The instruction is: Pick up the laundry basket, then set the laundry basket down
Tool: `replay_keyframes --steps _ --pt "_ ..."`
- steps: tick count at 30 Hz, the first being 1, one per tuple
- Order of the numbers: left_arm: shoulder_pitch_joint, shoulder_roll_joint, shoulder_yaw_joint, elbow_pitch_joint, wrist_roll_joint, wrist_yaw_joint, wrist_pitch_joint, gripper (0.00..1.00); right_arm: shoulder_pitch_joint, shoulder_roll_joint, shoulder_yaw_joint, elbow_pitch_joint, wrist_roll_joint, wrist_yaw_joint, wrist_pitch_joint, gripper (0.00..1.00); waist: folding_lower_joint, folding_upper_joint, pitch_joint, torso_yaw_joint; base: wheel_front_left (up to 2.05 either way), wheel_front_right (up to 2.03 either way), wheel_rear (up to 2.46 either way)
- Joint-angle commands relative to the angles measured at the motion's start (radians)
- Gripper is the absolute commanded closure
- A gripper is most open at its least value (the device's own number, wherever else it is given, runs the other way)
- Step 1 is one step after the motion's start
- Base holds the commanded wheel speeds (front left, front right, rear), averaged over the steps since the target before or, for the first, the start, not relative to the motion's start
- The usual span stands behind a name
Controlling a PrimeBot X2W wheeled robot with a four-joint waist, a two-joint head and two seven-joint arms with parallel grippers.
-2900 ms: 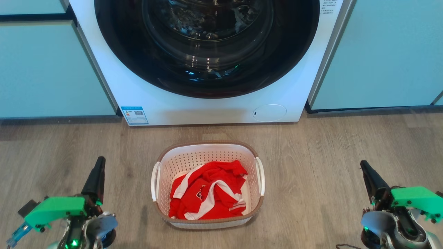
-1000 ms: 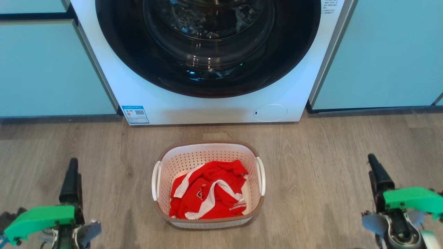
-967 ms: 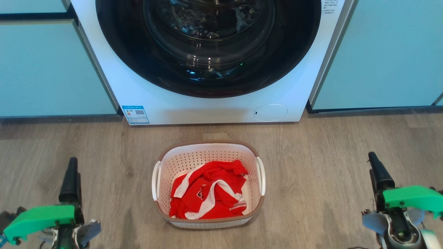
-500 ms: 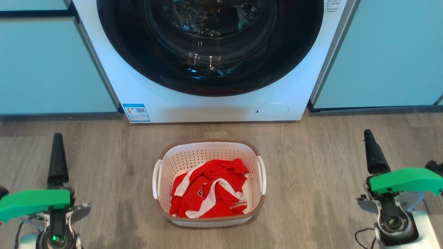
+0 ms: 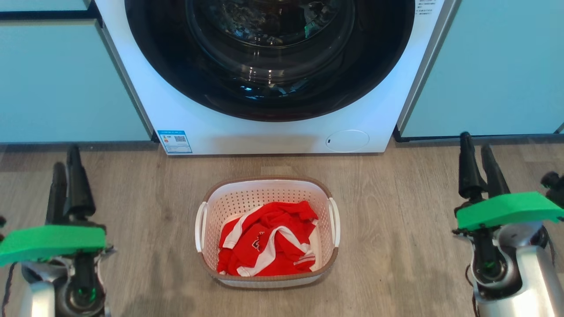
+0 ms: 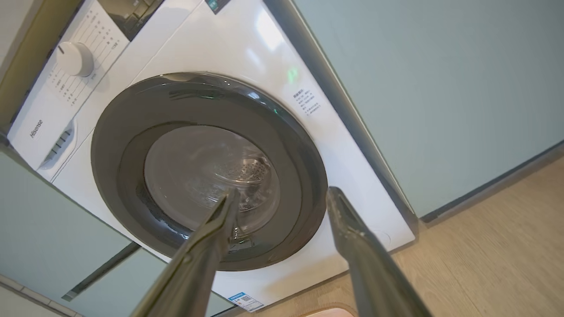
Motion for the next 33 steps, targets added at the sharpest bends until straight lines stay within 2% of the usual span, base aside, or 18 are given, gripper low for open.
replay_keyframes --steps 1,11,18,21,26,33 --pt "-0.063 0.012 0.002 -0.063 0.053 0.005 -0.012 0.00 -0.061 -0.009 0.022 -0.059 -0.057 0.004 -0.016 0.00 0.0000 0.0000 0.000 0.000 0.00 0.00 0.00" --pt "-0.049 0.021 -0.087 -0.115 0.274 0.028 -0.041 0.00 -0.070 -0.010 0.076 -0.089 -0.253 0.004 -0.045 0.00 0.0000 0.0000 -0.001 0.000 0.00 0.00 0.00" --pt "-0.019 0.063 -0.181 -0.073 0.384 0.060 -0.062 0.00 -0.056 -0.010 0.122 -0.045 -0.369 0.005 -0.066 0.00 0.0000 0.0000 -0.004 -0.002 0.00 0.00 0.00" --pt "-0.008 0.095 -0.247 -0.029 0.434 0.057 -0.074 0.00 -0.051 -0.011 0.152 -0.008 -0.437 0.005 -0.077 0.00 0.0000 0.0000 -0.005 -0.002 0.00 0.00 0.00" --pt "-0.013 0.115 -0.286 -0.008 0.479 0.070 -0.086 0.00 -0.050 -0.011 0.163 0.024 -0.453 0.005 -0.089 0.00 0.0000 0.0000 -0.006 -0.002 0.00 0.00 0.00" --pt "-0.040 0.135 -0.301 -0.075 0.561 0.140 -0.106 0.00 -0.069 -0.012 0.168 -0.010 -0.478 0.006 -0.109 0.00 0.0000 0.0000 -0.002 -0.002 0.00 0.00 0.00"
